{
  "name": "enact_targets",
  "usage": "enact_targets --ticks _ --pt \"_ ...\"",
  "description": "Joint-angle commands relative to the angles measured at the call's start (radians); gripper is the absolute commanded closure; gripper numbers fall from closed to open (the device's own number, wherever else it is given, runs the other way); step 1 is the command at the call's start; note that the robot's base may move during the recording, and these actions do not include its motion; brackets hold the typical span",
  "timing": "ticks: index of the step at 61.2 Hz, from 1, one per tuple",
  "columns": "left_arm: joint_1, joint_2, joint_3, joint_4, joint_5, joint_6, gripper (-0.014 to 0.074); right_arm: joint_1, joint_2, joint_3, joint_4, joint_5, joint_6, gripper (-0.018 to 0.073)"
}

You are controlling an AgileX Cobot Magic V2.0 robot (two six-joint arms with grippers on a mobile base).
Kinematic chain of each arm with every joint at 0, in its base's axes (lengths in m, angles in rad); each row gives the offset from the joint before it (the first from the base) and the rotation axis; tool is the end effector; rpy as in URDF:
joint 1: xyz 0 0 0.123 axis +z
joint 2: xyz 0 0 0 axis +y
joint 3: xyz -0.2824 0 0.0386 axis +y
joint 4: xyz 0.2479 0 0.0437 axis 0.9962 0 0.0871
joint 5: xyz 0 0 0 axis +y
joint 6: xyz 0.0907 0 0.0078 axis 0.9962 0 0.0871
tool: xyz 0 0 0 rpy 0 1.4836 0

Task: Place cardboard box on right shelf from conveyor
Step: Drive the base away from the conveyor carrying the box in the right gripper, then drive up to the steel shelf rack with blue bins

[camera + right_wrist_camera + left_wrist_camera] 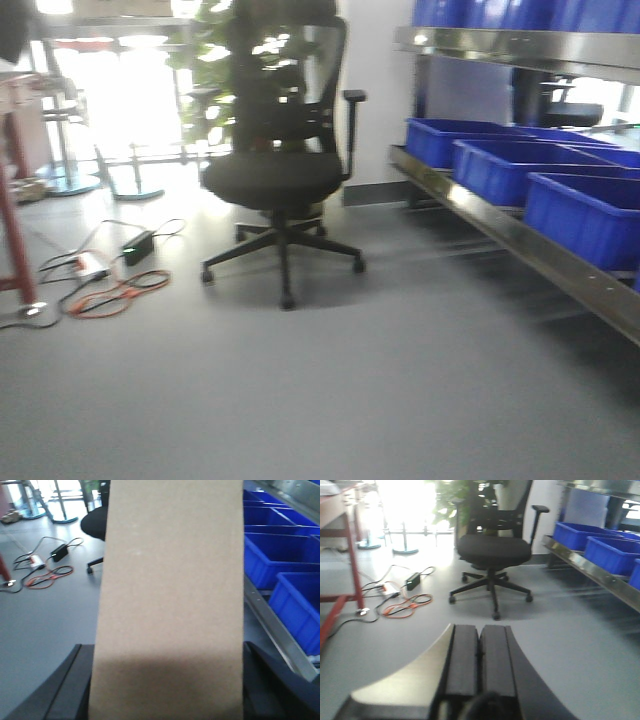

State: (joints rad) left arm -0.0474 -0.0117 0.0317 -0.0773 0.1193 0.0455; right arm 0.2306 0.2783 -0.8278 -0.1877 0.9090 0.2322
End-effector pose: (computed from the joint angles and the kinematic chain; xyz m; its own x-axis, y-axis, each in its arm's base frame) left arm 0.0567 -0.0035 0.1922 -0.0534 -0.0287 -0.9982 0.0549 0.9980 -0.0317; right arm 0.0172 -0.0097 0.3808 -0.2622 0.0560 -0.9634 -0.0578 0.9956 0.0736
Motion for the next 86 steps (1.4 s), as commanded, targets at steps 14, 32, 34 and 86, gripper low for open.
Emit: enact_targets --ticks 14,32,34,86 --pt "-0.003 -0.015 0.01 -0.006 -0.088 0.0 0.0713 -0.005 0.015 -0.025 -0.021 -0.091 -0.004 0.0323" --pt "-0.003 -0.015 0.01 -0.006 -0.088 0.0 0.0713 -0.005 0.015 -0.025 -0.021 -0.091 -0.004 0.0323" --pt "-0.003 -0.015 0.01 -0.006 -0.088 0.0 0.0713 -0.005 0.015 -0.025 -0.021 -0.091 -0.004 0.0323" --pt "-0.003 -0.015 0.01 -0.006 -0.088 0.0 0.0713 -0.005 0.015 -0.025 -0.021 -0.091 -0.004 0.0323"
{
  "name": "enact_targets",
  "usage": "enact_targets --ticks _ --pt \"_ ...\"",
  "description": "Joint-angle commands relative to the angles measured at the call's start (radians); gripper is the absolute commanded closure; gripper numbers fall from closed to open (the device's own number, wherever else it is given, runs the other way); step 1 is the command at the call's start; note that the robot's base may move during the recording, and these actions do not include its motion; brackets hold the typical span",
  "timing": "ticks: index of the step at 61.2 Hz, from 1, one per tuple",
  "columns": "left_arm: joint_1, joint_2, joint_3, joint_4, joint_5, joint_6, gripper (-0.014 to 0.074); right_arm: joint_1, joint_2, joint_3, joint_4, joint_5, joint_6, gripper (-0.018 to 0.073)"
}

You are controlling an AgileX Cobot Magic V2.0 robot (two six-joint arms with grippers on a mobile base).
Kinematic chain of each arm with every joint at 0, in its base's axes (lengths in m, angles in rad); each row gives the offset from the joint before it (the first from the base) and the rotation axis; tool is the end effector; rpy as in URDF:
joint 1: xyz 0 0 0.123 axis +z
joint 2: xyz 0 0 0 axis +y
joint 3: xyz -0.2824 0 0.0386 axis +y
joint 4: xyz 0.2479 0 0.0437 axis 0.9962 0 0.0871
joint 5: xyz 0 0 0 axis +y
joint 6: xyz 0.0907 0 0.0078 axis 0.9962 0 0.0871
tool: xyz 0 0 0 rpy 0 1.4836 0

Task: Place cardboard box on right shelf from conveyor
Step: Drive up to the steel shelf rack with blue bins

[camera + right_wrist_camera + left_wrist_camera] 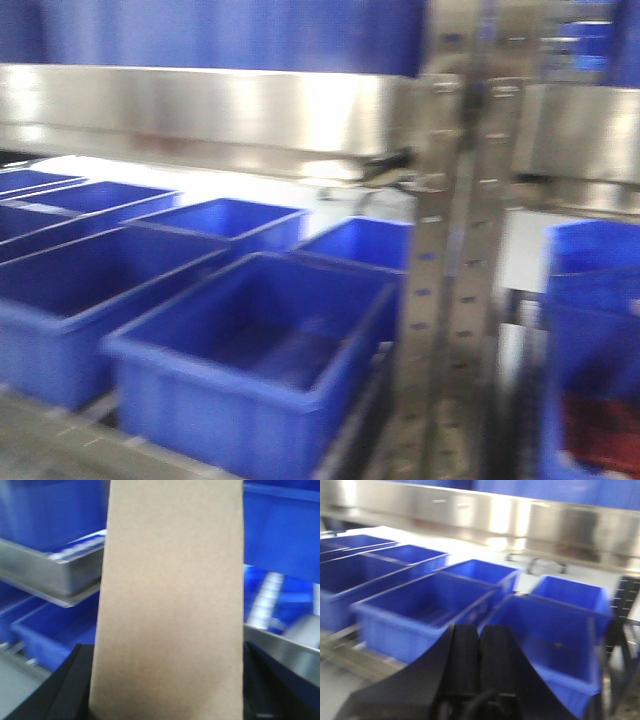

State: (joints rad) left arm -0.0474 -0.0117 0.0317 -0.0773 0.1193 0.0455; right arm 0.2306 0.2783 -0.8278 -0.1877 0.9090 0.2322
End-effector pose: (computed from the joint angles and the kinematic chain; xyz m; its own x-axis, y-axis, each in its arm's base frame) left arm 0.0567 -0.0035 0.1922 -0.0534 -0.0287 -0.9982 0.0549 0.9980 -0.0317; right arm 0.0172 -0.0097 0.3808 -0.2622 0.0560 -0.9634 -0.0578 0.9956 0.0736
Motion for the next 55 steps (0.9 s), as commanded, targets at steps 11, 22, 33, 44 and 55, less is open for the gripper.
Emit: enact_targets --ticks 11,22,33,44,55 --pt "-0.003 -0.015 0.01 -0.006 -0.088 0.0 0.0713 -0.005 0.015 -0.025 -0.021 -0.091 -0.004 0.0323" --pt "-0.003 -0.015 0.01 -0.006 -0.088 0.0 0.0712 -0.005 0.015 -0.025 -0.021 -0.091 -0.004 0.0323" --pt "-0.003 -0.015 0.01 -0.006 -0.088 0.0 0.0712 -0.005 0.015 -0.025 -0.021 -0.091 -0.004 0.0323" --pt "-0.003 -0.015 0.01 -0.006 -0.088 0.0 0.0713 -0.005 0.015 -0.025 -0.021 -0.091 -0.004 0.0323" --pt "-0.003 -0.015 0.01 -0.006 -0.088 0.0 0.0713 -0.005 0.015 -0.025 -0.021 -0.091 -0.004 0.0323"
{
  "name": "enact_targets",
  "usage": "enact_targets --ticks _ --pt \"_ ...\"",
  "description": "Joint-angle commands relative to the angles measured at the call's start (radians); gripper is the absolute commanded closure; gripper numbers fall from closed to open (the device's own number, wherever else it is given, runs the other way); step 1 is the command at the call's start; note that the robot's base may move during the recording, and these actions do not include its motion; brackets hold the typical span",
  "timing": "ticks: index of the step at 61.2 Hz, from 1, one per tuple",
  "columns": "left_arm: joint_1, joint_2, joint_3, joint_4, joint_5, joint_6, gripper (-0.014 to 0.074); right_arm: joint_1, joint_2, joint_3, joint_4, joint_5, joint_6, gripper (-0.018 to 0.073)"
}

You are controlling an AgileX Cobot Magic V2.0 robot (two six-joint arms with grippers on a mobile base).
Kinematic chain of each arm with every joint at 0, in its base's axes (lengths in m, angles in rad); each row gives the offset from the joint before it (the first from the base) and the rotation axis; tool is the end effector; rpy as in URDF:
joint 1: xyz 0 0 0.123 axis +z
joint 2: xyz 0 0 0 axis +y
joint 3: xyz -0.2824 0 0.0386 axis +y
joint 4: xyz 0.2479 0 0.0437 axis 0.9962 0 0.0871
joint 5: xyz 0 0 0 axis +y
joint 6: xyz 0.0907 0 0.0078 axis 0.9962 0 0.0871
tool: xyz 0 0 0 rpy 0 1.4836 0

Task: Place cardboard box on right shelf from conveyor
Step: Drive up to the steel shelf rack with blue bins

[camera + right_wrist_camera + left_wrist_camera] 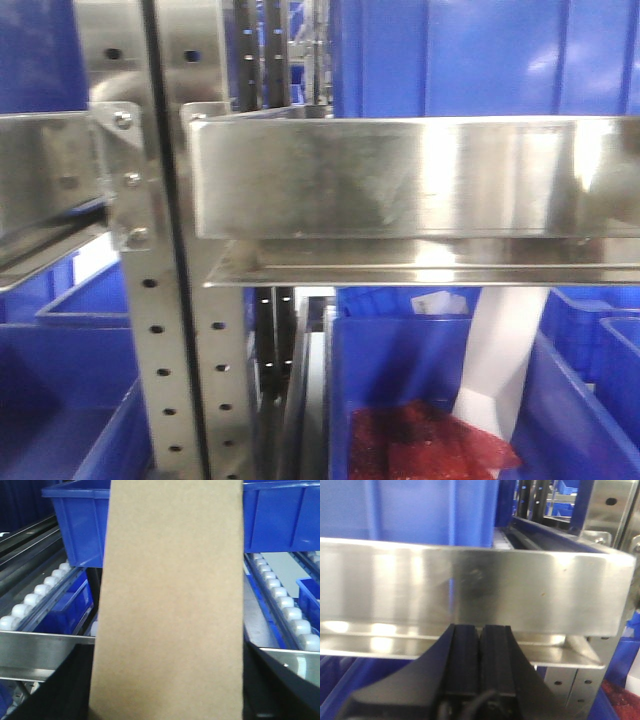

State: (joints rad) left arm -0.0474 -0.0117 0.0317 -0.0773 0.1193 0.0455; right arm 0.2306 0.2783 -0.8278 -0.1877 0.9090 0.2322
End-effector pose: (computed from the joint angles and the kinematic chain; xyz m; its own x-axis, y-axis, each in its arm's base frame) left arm 0.0567 -0.0035 0.1922 -0.0534 -0.0287 -0.9982 0.0549 0.9980 -0.0317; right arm 0.0172 -0.0097 0.3808 -0.2622 0.0560 -0.9634 -0.0578 0.9956 0.0736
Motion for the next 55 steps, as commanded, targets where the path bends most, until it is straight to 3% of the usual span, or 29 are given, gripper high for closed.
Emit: enact_targets --ticks 1,55 --pt "-0.003 -0.015 0.01 -0.006 -0.088 0.0 0.0713 -0.005 0.015 -0.025 -0.021 -0.091 -0.004 0.0323" --pt "-0.003 -0.015 0.01 -0.006 -0.088 0.0 0.0713 -0.005 0.015 -0.025 -0.021 -0.091 -0.004 0.0323"
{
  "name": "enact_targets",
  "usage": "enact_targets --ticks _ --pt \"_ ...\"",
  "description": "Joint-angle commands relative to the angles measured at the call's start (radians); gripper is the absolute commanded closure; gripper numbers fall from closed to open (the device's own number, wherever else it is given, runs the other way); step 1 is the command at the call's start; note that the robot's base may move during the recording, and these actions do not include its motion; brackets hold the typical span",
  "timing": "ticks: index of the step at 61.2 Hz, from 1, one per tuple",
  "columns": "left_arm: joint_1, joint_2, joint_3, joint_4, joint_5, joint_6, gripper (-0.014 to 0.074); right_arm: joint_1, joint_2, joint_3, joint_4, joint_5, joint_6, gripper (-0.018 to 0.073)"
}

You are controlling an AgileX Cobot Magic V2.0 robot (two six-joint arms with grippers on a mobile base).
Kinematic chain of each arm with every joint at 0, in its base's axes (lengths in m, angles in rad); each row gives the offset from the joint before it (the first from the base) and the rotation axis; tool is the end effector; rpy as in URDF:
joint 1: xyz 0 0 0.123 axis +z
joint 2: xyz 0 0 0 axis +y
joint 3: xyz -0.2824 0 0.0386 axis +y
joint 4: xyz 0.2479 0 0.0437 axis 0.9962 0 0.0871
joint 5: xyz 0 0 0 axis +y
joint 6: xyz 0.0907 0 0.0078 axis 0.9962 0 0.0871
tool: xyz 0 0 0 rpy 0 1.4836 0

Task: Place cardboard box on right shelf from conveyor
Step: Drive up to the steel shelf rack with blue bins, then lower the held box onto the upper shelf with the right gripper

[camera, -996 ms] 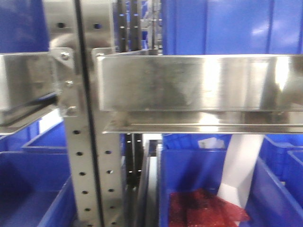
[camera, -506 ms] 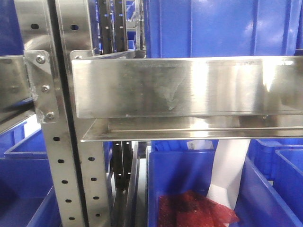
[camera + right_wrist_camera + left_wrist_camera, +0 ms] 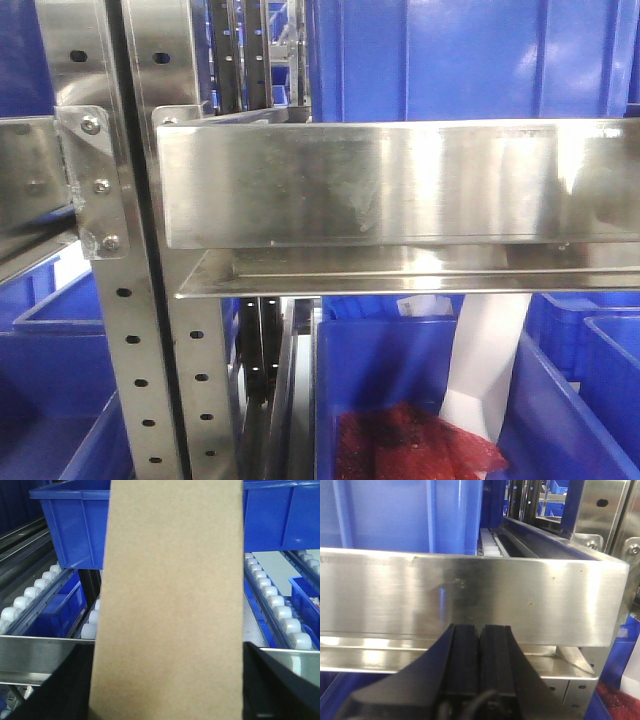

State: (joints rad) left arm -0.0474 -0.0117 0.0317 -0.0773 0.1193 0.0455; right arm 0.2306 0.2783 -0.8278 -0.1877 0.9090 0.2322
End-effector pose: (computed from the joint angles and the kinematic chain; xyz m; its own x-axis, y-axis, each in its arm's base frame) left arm 0.0567 -0.0035 0.1922 -0.0534 -0.0287 -0.9982 0.0549 0.9980 -0.0317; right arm 0.0172 -0.0097 0.3808 -0.2622 0.0560 -0.9634 -0.0578 0.9956 0.0736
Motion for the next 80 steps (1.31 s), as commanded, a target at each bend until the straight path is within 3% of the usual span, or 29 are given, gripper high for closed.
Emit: enact_targets --ticks 1,23,36,48,55,72,80 --pt "-0.003 -0.015 0.01 -0.006 -0.088 0.0 0.0713 -0.005 0.015 -0.025 -0.021 -0.091 -0.004 0.0323" --pt "-0.003 -0.015 0.01 -0.006 -0.088 0.0 0.0712 -0.005 0.015 -0.025 -0.02 -0.1 -0.004 0.0323" --pt "-0.003 -0.015 0.01 -0.006 -0.088 0.0 0.0713 -0.005 0.041 -0.025 -0.02 -0.174 -0.005 0.0323" --pt "-0.003 -0.015 0.01 -0.006 -0.088 0.0 0.0712 -0.005 0.166 -0.071 0.003 -0.261 -0.111 0.0323" --pt "-0.003 -0.015 0.01 -0.006 -0.088 0.0 0.0712 -0.005 0.27 -0.132 0.045 -0.288 -0.286 0.0323" --pt "-0.003 -0.015 0.01 -0.006 -0.088 0.0 0.0713 -0.005 0.548 -0.304 0.195 -0.309 -0.925 0.0323" --pt "-0.003 -0.015 0.01 -0.006 -0.088 0.0 0.0712 -0.005 0.655 -0.342 0.239 -0.311 -1.274 0.0323"
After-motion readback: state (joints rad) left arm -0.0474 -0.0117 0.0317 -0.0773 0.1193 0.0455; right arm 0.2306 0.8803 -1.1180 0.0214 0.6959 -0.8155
